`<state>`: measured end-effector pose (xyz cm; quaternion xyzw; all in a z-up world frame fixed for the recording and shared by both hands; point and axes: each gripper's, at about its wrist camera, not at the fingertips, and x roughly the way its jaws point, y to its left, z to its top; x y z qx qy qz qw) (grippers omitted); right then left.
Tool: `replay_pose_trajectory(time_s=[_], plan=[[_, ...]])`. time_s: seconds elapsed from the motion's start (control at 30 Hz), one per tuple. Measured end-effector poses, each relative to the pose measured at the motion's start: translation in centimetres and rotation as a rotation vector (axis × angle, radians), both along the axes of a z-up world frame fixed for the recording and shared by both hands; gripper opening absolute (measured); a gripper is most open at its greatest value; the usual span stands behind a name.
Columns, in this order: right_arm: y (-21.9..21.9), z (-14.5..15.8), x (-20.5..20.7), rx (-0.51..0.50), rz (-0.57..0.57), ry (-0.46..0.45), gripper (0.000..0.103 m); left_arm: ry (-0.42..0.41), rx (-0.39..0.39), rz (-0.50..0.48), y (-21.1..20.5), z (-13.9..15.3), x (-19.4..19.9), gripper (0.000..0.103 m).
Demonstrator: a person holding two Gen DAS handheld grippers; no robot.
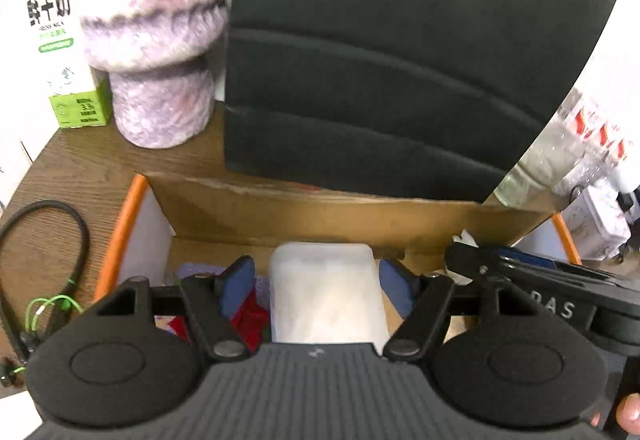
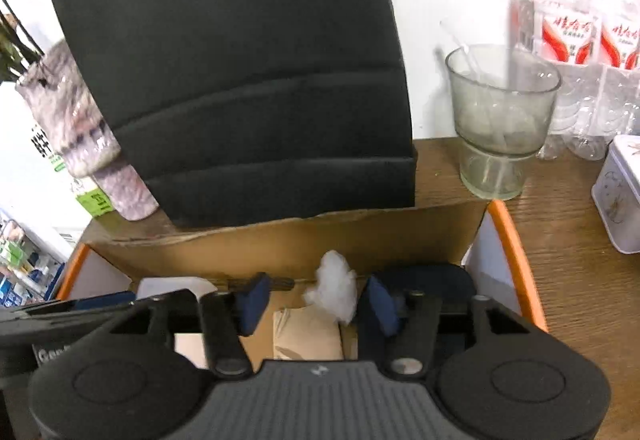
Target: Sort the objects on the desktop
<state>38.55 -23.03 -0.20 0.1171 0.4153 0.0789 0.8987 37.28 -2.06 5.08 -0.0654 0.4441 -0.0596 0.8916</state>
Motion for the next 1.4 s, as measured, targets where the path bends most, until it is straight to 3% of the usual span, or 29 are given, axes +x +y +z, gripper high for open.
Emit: replay_pose_trajectory(time_s=[0.07,0.17,0.23,0.3,0.53,0.67,0.87,1.2,1.4], plan=[[0.0,1.2,-0.8,-0.027,-0.002,-0.024,0.055,-0.012,0.000,0.000,-0.1,1.3,-1.0,0.073],[0.1,3.5,-2.1,-0.054,-0.003,-0.051,0.055,-0.043,0.013,-0.012,-0.1,3.5,-2.8,0.086],[0.3,4.8,-3.4,-0.079,0.006,-0.059,0.057,-0.079,0.034,-0.022,-0.1,5.1,-4.6,0.089],[0.6,6.1,-5.1,-0.108,0.011,-0.069,0.062,-0.111,0.061,-0.037,0.1,6.5,-6.1,0.095],[1.3,10.4,-11.1,-0.229,0.044,-0.094,0.069,-0.210,0.132,0.001,1.8,11.1,-13.0,0.103],[1.9,12.5,-15.5,-0.276,0.066,-0.133,0.080,-0.249,0.137,0.030,3.0,12.3,-16.9,0.103],[1.8,12.3,-22.9,-0.252,0.096,-0.175,0.082,-0.297,0.192,0.051,3.5,11.6,-22.8,0.103],[2.3,8.4,-34.1,-0.216,0.067,-0.261,0.083,-0.424,0.096,0.016,2.2,8.5,-34.1,0.103],[1.5,4.9,-40.7,-0.237,0.013,-0.291,0.085,-0.449,0.160,-0.010,1.7,4.3,-40.0,0.103]])
